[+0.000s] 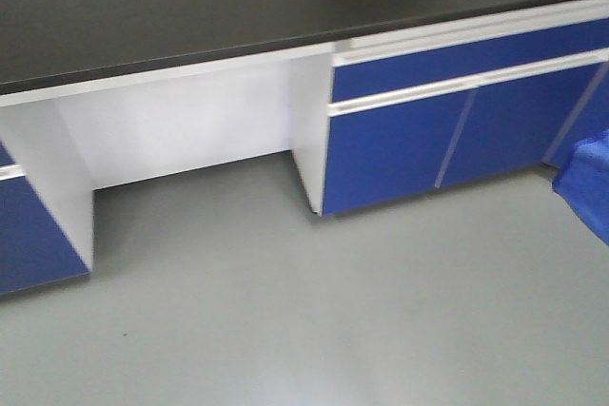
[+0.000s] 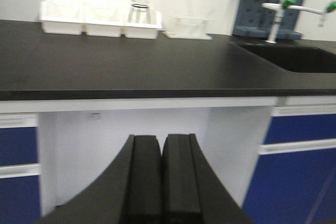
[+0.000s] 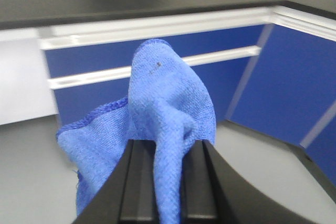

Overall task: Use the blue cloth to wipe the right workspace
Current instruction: 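Hold the blue cloth in the right gripper while driving to the other bench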

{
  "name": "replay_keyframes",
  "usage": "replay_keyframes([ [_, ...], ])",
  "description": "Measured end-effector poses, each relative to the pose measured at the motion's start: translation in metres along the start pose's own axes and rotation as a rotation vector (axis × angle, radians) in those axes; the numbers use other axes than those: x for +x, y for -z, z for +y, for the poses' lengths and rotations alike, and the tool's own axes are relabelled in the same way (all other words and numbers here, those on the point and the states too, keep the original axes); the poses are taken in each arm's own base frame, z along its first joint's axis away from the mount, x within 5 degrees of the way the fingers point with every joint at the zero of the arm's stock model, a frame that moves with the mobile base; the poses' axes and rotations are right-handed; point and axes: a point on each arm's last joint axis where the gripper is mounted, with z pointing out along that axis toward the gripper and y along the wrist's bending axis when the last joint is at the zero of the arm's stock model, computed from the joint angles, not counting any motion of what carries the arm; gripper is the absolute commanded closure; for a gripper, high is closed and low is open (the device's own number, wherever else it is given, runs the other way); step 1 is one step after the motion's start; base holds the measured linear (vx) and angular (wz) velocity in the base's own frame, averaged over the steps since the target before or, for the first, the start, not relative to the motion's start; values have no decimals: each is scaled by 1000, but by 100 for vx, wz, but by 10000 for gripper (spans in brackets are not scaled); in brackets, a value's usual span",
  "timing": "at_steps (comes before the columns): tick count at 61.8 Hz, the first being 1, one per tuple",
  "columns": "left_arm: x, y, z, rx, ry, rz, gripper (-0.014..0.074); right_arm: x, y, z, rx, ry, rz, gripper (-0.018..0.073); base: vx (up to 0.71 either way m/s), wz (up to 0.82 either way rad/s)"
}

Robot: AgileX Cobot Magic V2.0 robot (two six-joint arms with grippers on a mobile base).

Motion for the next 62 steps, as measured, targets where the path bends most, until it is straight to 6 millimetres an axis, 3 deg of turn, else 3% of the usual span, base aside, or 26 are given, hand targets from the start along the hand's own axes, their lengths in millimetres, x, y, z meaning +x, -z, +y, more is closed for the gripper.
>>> replay_keyframes([
  [62,0,0,0,0,0,0,602,0,0,0,1,0,3,559,-20,-76],
])
